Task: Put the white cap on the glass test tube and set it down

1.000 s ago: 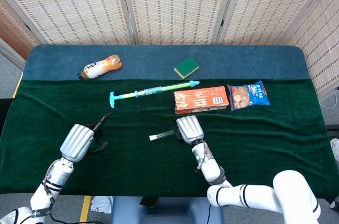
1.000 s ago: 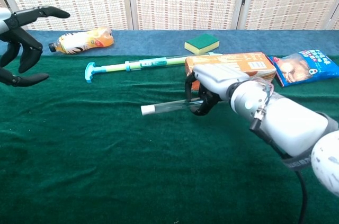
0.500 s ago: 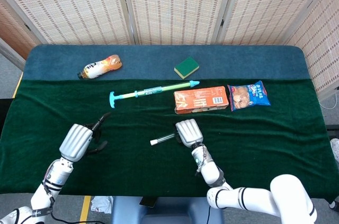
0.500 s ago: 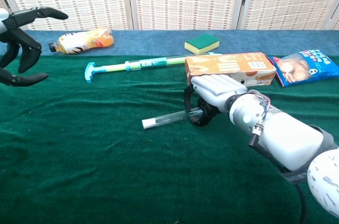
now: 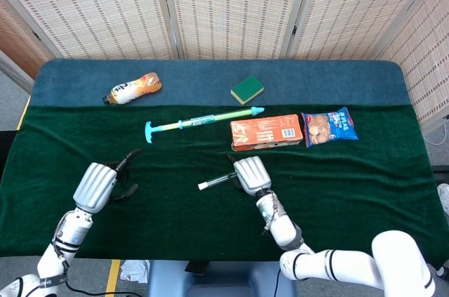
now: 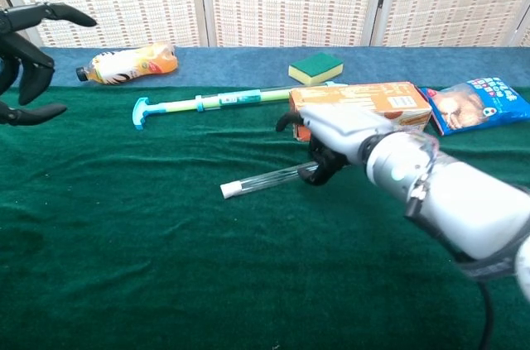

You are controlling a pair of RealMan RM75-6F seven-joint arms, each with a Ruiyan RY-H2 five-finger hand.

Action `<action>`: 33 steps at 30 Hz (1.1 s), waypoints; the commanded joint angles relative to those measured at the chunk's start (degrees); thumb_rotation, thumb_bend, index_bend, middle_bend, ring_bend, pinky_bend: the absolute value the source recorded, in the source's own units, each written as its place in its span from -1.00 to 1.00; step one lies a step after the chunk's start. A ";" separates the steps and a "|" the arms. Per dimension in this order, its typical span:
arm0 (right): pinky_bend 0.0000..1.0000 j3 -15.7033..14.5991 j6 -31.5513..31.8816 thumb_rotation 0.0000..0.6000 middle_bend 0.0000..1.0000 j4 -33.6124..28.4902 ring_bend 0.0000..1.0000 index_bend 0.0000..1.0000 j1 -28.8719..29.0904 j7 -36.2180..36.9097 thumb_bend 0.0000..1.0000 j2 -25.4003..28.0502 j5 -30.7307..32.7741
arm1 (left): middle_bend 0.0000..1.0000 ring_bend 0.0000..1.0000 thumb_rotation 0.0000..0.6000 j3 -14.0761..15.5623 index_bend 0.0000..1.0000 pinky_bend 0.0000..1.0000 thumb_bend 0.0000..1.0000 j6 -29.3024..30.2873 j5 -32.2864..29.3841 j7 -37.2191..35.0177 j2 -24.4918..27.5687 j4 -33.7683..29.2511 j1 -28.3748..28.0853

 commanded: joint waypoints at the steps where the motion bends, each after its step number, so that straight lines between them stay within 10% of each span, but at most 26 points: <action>1: 1.00 0.30 5.57 1.00 0.78 -9.66 0.97 -0.65 -3.69 0.90 -0.10 8.45 -3.92 | 0.54 0.25 1.00 -0.22 -0.54 0.35 -0.29 -0.72 -2.20 -0.03 1.88 -0.76 0.80; 7: 0.87 -2.93 13.07 0.99 0.30 -20.84 0.55 -0.45 -10.24 0.45 -0.10 21.42 -9.31 | 0.32 0.01 1.00 -0.50 -0.44 0.03 -0.25 -0.65 -7.79 6.19 5.05 -0.36 3.37; 15: -0.37 -8.99 19.74 1.00 -0.57 -26.91 -0.45 -0.52 -19.67 8.62 -0.10 35.75 -18.62 | -0.06 -0.36 1.00 -0.52 -0.45 -0.36 -0.25 1.08 -14.19 9.24 7.75 0.21 7.87; 33: -0.88 -16.55 32.64 1.00 -0.92 -17.38 -0.90 -0.88 -38.10 24.98 -0.10 42.63 -29.63 | -0.22 -0.50 1.00 5.45 -0.54 -0.59 -0.25 15.36 -5.04 8.81 7.13 -2.28 19.48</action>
